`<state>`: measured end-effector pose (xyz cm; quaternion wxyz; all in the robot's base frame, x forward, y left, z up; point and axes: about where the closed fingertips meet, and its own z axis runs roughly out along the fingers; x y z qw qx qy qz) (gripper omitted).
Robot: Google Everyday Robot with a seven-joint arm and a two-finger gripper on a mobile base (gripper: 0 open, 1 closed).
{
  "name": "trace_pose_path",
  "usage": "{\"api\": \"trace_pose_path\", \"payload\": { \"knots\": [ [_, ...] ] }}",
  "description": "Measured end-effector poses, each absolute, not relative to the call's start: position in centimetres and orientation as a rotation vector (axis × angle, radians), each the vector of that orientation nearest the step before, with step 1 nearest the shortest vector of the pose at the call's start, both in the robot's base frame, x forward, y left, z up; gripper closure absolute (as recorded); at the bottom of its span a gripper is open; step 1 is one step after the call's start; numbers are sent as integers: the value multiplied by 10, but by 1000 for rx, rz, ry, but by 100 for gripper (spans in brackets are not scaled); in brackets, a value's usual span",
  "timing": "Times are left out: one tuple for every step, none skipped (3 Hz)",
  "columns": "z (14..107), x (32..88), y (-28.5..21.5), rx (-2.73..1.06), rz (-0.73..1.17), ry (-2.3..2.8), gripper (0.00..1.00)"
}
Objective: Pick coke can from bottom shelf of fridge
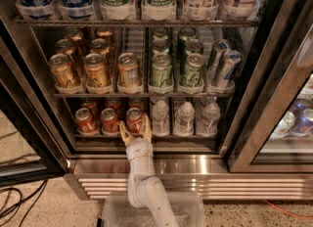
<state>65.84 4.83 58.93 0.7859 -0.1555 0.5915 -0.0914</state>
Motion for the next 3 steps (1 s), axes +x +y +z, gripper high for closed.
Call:
{"api": "trace_pose_path", "payload": {
  "knots": [
    [590,658,48,-335,-198,1276,36],
    [590,659,47,-335,-203,1280,37],
    [591,658,47,-336,-203,1280,56]
  ]
}}
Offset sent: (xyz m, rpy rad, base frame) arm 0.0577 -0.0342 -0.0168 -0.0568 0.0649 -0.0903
